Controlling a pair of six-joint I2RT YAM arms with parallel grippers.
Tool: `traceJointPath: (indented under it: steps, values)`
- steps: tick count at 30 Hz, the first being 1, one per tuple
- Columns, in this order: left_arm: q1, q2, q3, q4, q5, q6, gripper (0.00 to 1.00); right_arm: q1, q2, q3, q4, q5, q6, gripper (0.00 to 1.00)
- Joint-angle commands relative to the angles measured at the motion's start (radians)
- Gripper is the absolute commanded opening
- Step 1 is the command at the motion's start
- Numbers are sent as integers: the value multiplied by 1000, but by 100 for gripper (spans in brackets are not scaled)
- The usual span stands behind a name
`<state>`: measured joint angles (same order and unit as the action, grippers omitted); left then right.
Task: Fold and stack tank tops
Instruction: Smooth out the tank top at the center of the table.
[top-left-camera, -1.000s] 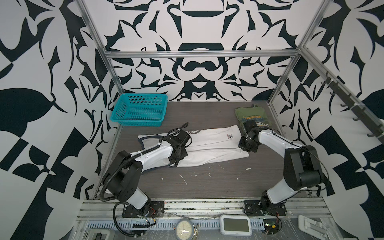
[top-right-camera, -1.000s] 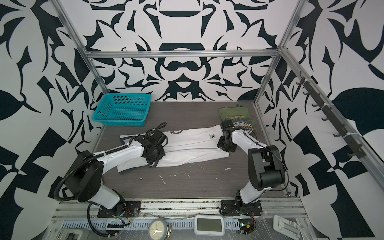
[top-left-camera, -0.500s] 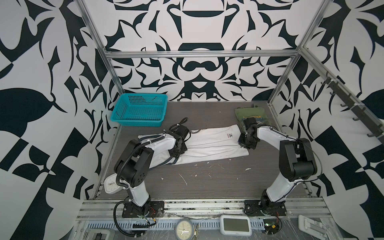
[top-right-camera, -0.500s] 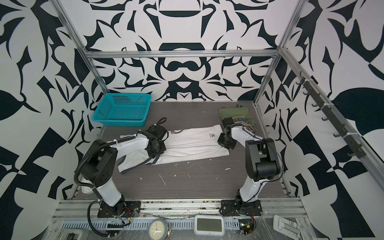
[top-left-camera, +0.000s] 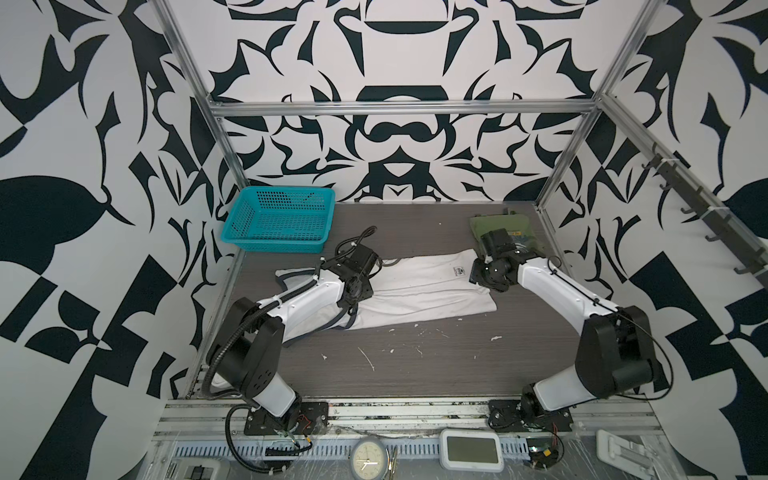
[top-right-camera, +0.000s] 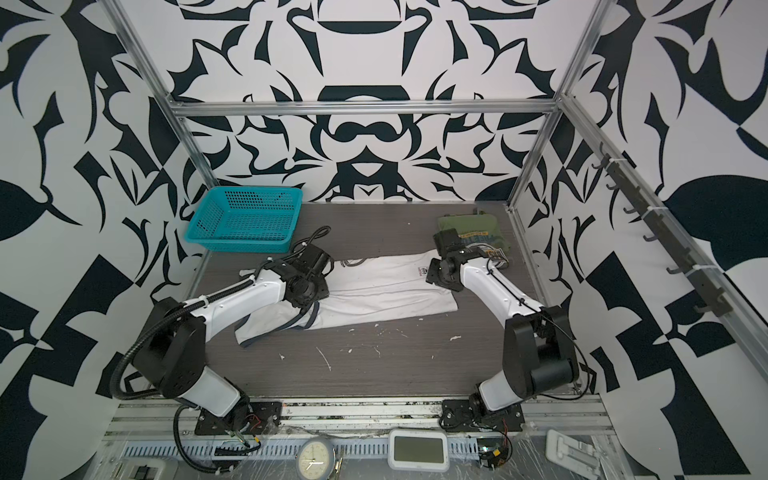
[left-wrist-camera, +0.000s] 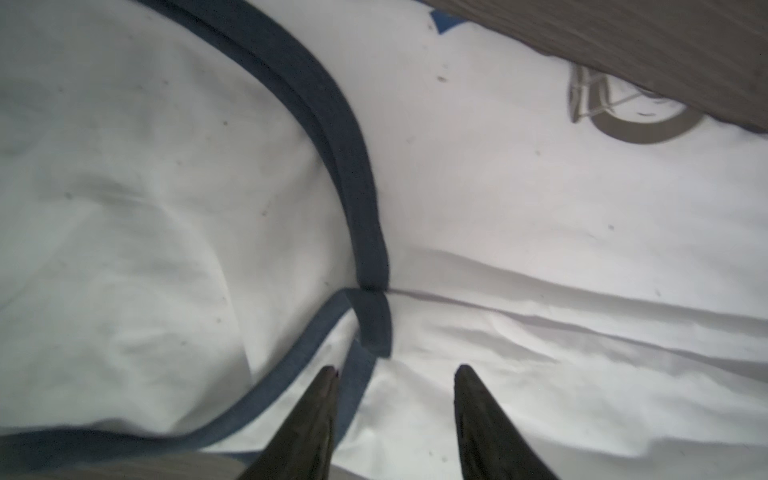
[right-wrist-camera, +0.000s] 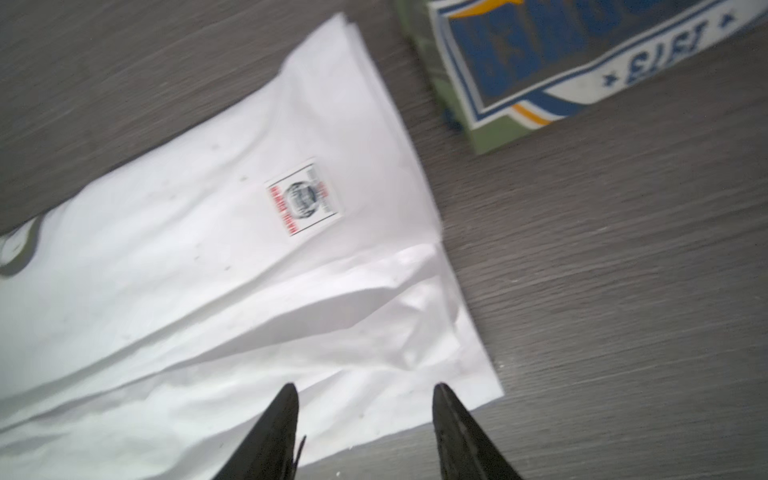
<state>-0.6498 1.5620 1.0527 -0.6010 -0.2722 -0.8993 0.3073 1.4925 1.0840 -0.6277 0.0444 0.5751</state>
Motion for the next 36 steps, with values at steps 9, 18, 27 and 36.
traceJointPath:
  steps: [9,18,27,36]
  values:
    - [-36,124,9,64,99,9,51,38,160,-16,72,-86,11,54]
    - [38,279,87,77,32,54,50,9,322,137,44,18,-23,51]
    - [46,311,72,91,61,60,50,-11,381,132,16,25,-12,51]
    - [-31,299,83,127,172,58,52,-182,266,-53,36,-6,-7,51]
